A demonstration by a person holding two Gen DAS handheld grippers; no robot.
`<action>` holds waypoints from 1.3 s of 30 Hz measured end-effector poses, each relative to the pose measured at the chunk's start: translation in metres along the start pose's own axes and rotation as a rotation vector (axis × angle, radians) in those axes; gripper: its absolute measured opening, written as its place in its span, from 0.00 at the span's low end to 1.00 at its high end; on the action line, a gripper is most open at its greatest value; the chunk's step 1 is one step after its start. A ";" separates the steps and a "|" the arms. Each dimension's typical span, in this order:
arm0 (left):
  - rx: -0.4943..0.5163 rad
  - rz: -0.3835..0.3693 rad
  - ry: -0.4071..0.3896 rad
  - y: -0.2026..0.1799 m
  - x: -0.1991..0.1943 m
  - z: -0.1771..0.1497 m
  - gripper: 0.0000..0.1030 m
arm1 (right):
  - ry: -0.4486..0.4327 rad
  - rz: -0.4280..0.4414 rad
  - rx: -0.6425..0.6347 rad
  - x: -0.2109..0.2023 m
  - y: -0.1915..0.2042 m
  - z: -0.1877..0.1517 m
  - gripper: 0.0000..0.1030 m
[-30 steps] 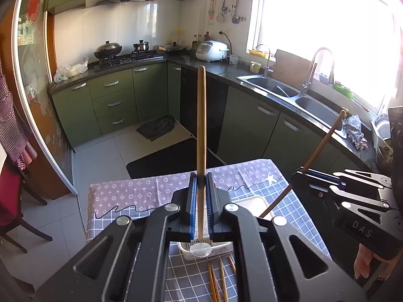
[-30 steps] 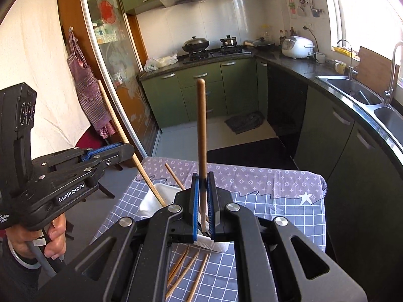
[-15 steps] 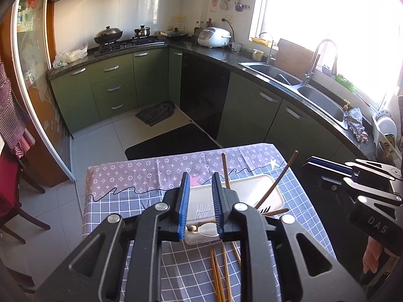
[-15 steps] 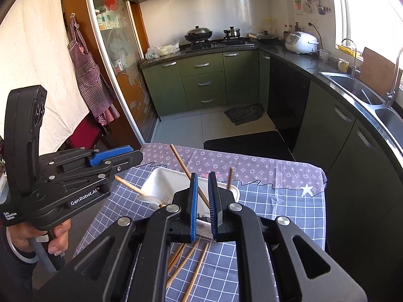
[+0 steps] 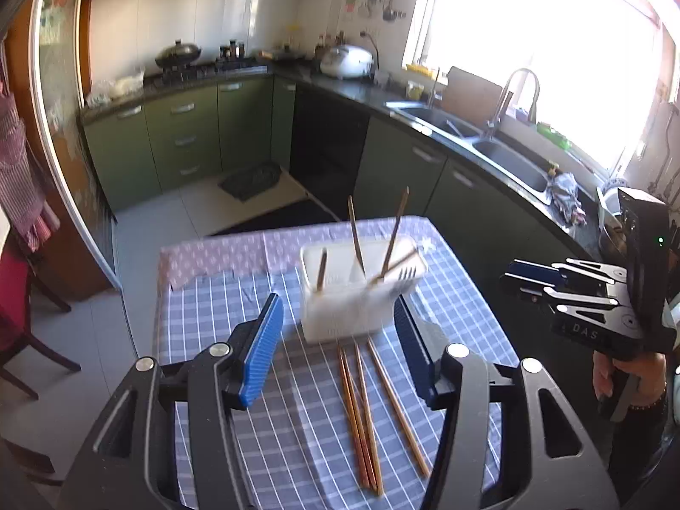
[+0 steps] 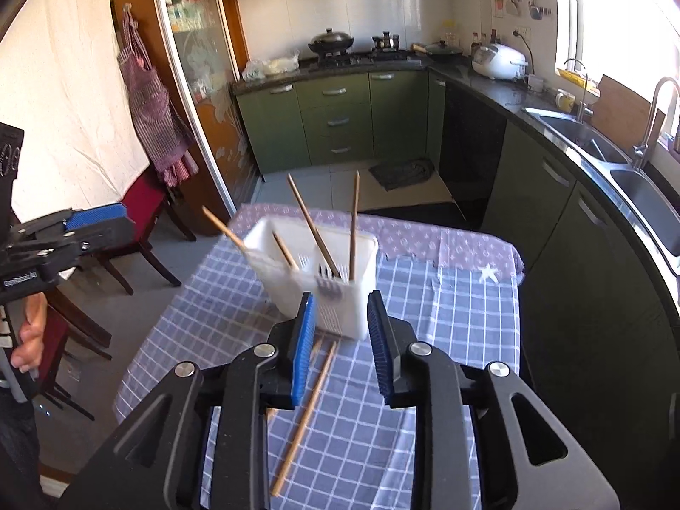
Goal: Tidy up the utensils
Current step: 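Lower the left gripper onto a red-tipped chopstick and close it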
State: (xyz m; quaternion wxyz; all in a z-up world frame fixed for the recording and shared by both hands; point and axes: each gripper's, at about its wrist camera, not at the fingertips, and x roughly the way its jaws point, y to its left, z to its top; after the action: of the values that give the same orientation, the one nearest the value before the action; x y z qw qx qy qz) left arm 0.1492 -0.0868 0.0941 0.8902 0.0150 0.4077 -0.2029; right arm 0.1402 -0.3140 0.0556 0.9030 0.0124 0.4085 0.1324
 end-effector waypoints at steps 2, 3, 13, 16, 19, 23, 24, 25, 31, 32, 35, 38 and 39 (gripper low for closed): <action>-0.012 -0.040 0.118 0.000 0.020 -0.023 0.50 | 0.084 -0.015 -0.010 0.016 -0.004 -0.024 0.25; -0.019 -0.058 0.177 0.000 0.033 -0.034 0.50 | 0.119 -0.018 -0.009 0.024 -0.006 -0.035 0.25; -0.044 -0.006 0.491 -0.003 0.158 -0.088 0.22 | 0.304 -0.007 0.013 0.080 -0.023 -0.105 0.29; -0.052 0.009 0.516 -0.001 0.176 -0.092 0.19 | 0.323 -0.004 0.012 0.088 -0.025 -0.111 0.30; -0.038 0.030 0.537 -0.003 0.194 -0.091 0.17 | 0.334 0.003 0.017 0.093 -0.027 -0.115 0.30; -0.025 0.063 0.565 -0.004 0.213 -0.091 0.13 | 0.344 0.017 0.028 0.098 -0.030 -0.120 0.30; -0.025 0.071 0.566 -0.004 0.215 -0.091 0.13 | 0.347 0.022 0.029 0.099 -0.030 -0.122 0.30; -0.023 0.077 0.568 -0.004 0.217 -0.091 0.13 | 0.351 0.025 0.031 0.100 -0.031 -0.123 0.30; -0.006 0.095 0.583 -0.010 0.226 -0.089 0.13 | 0.365 0.031 0.047 0.107 -0.038 -0.130 0.30; -0.001 0.102 0.587 -0.011 0.229 -0.089 0.12 | 0.367 0.033 0.052 0.108 -0.039 -0.131 0.30; 0.013 0.125 0.594 -0.020 0.235 -0.089 0.12 | 0.375 0.040 0.058 0.110 -0.041 -0.135 0.30; 0.022 0.138 0.608 -0.025 0.239 -0.090 0.11 | 0.382 0.044 0.058 0.112 -0.041 -0.137 0.30; 0.028 0.143 0.604 -0.028 0.239 -0.090 0.11 | 0.384 0.046 0.059 0.113 -0.041 -0.138 0.30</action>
State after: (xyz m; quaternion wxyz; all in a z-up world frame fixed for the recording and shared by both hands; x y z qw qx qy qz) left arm 0.2140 -0.1784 -0.1376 0.7405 0.1155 0.6488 -0.1318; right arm 0.1185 -0.3376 -0.1245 0.8045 0.0227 0.5765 0.1409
